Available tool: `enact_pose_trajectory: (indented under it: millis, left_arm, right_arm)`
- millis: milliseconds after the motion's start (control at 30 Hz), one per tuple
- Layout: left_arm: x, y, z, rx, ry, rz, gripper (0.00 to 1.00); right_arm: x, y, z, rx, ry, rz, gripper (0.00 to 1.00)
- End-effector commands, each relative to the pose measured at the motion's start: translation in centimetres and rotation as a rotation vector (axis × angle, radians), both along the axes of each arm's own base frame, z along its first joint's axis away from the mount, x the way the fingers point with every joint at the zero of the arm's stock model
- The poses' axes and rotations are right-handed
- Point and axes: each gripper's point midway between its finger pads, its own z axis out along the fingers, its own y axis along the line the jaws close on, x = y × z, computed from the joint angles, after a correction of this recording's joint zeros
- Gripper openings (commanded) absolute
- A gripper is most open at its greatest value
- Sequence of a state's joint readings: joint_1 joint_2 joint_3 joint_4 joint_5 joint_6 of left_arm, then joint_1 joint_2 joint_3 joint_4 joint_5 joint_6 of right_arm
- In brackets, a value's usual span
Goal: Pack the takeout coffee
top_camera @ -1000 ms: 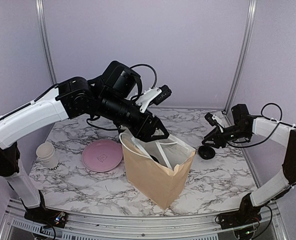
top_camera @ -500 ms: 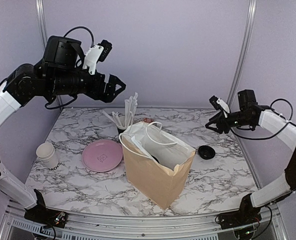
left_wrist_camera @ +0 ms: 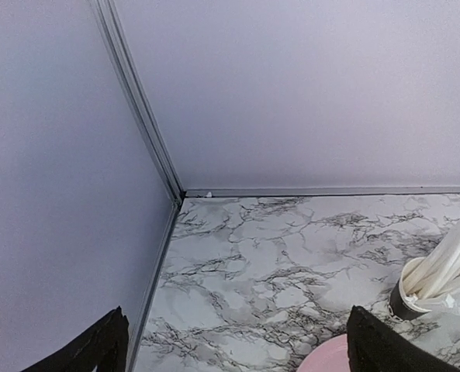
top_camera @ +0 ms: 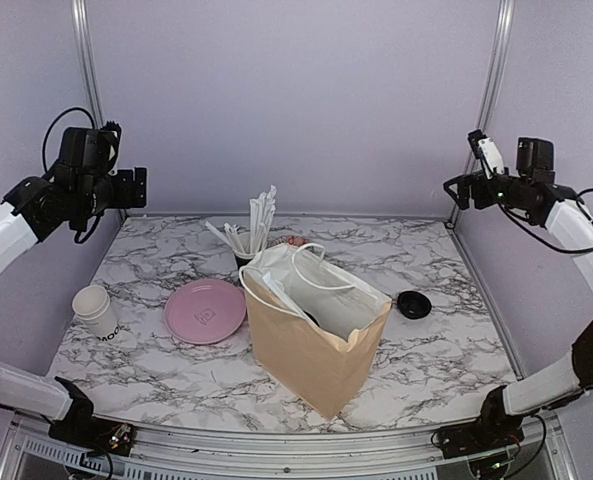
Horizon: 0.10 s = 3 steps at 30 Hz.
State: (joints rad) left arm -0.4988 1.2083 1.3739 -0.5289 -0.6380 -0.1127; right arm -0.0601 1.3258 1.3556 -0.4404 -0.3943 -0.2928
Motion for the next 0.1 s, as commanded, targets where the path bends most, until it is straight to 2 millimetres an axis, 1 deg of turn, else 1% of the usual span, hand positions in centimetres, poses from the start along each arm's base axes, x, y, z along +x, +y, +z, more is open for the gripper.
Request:
enact_pose_trajectory:
  millis: [0,67]
  left_arm:
    - [0.5,0.3,1.7,0.019,-0.098,-0.005,0.99]
    - [0.6,0.0,1.6,0.0,-0.095,-0.017,0.99]
  right_arm:
    - [-0.8,-3.7,5.2,0.041,-0.177,-0.255,0.99]
    - [-2.0,-3.8,6.4,0.041,-0.237,-0.263,0.99]
